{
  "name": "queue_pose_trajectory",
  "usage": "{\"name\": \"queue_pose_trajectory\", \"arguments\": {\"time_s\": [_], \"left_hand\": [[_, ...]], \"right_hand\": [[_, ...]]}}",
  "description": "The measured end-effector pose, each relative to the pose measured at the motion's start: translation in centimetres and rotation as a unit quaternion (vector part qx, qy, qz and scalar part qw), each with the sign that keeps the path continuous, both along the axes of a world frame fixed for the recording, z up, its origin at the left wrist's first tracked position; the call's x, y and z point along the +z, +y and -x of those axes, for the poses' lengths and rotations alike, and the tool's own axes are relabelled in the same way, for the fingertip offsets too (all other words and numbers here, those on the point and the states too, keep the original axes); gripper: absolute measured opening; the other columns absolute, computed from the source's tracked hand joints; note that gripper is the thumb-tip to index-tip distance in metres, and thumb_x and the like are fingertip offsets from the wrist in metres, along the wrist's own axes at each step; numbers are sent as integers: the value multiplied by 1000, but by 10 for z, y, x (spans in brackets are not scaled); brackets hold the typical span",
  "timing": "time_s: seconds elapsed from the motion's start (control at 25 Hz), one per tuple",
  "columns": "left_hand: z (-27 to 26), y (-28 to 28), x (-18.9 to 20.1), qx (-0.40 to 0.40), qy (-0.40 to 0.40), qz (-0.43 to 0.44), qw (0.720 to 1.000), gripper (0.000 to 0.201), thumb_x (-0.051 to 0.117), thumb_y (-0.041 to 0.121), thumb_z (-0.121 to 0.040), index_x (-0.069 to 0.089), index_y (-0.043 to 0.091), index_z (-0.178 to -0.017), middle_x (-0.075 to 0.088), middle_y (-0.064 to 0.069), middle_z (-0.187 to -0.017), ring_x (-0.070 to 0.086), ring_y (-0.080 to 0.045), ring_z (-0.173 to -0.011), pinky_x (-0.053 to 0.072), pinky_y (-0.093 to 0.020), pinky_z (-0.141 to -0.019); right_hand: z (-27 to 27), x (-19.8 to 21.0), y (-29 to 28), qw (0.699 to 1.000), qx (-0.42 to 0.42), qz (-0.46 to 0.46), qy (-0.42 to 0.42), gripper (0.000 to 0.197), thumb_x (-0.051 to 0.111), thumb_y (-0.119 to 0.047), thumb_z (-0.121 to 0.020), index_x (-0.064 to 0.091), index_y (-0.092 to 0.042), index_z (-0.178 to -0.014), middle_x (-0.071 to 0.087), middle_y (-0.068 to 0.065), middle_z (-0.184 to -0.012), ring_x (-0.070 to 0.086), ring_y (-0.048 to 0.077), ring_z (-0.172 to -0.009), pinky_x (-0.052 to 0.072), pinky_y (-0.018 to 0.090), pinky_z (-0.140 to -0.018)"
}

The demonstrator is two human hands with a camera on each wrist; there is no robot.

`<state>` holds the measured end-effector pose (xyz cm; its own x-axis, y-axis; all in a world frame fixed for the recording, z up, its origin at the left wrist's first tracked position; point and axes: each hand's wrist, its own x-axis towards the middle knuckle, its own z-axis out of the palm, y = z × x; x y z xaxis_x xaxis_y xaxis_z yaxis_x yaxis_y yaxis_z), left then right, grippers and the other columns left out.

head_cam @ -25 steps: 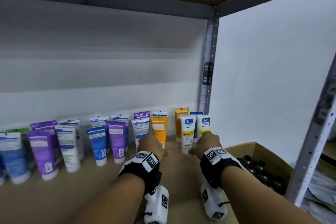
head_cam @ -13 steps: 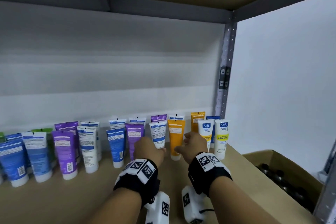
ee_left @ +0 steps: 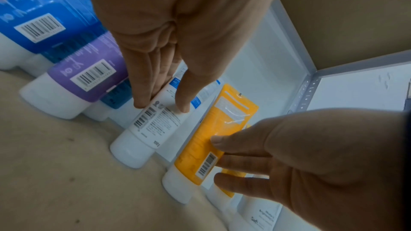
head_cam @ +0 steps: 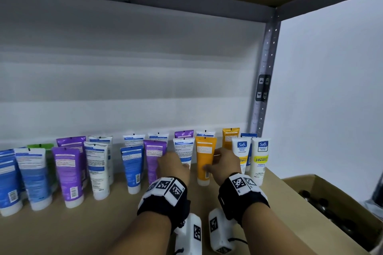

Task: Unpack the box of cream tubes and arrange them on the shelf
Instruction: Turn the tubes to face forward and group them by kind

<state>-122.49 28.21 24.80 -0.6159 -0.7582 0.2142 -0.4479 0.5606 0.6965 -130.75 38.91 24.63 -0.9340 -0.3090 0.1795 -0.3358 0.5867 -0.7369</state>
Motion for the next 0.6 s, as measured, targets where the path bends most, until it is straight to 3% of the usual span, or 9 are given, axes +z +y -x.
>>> {"name": "queue_pose_trajectory", "arguments": {"time_s": [0.36, 0.6], "left_hand": [[-3, 1, -1, -28, -23, 43, 998, 45, 68, 29, -88, 52, 10, -125, 59, -8, -125, 59, -24, -116, 51, -26, -83], [-2, -6, -3, -61, -23, 38, 997, 53, 76, 36, -79, 56, 14, -123, 62, -7, -122, 62, -25, -112, 53, -26, -80]], "right_hand": [[-2, -1, 1, 1000, 0, -5, 8, 43, 85, -21, -69, 60, -14, -103, 68, 5, -105, 65, 20, -97, 53, 31, -84], [-7, 3, -1, 998, 24, -40, 32, 49, 82, -19, -72, 59, -13, -115, 66, 5, -116, 64, 22, -106, 52, 32, -87]]}}
